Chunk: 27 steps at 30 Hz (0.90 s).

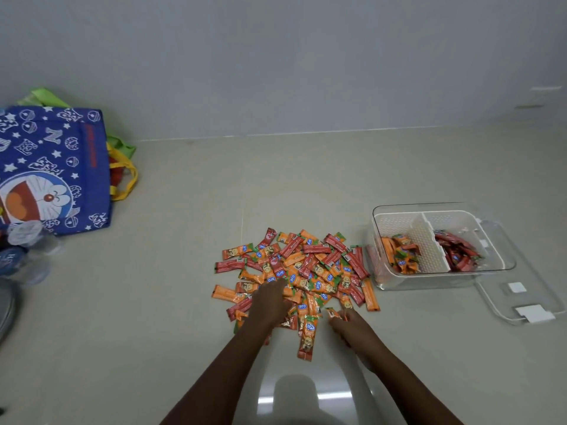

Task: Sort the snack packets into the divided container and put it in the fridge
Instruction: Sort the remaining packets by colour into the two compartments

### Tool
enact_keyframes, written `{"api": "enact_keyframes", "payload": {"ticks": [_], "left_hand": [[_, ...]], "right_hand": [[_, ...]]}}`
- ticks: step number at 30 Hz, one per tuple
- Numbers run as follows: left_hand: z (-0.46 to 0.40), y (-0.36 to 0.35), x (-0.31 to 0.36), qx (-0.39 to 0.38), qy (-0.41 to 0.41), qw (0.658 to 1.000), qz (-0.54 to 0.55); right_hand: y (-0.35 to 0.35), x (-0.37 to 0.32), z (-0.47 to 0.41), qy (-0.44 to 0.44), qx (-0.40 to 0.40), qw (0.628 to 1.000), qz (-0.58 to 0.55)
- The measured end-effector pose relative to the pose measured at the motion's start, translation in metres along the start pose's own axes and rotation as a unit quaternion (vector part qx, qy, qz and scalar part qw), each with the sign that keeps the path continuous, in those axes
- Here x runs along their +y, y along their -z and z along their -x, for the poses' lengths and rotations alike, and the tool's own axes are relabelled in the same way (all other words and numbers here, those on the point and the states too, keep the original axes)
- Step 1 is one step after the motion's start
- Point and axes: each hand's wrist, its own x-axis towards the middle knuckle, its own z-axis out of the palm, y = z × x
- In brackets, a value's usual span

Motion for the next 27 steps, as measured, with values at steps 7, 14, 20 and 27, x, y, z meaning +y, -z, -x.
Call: {"api": "enact_keyframes", "payload": {"ticks": [7,14,20,27], "left_hand": [[0.008,0.009,-0.003,0.095,0.007,0.989,0.113],[0.052,0.039,-0.037,0.055,0.112,0.923,0.365],[0.07,0.03,-0.081,0.076,0.125,0.945,0.292],[0.064,0.008,-0.076,0.065,0.022,0.996,0.063]], "right_hand": [[-0.037,0.0,-0.014,0.006,-0.002,0.99,0.144],[-0.059,0.007,-0.019,0.034,0.05,0.963,0.263],[-0.042,-0.004,-0.015,0.013,-0.008,0.999,0.034],[-0.022,-0.004,-0.01,0.023,0.039,0.998,-0.049]]}}
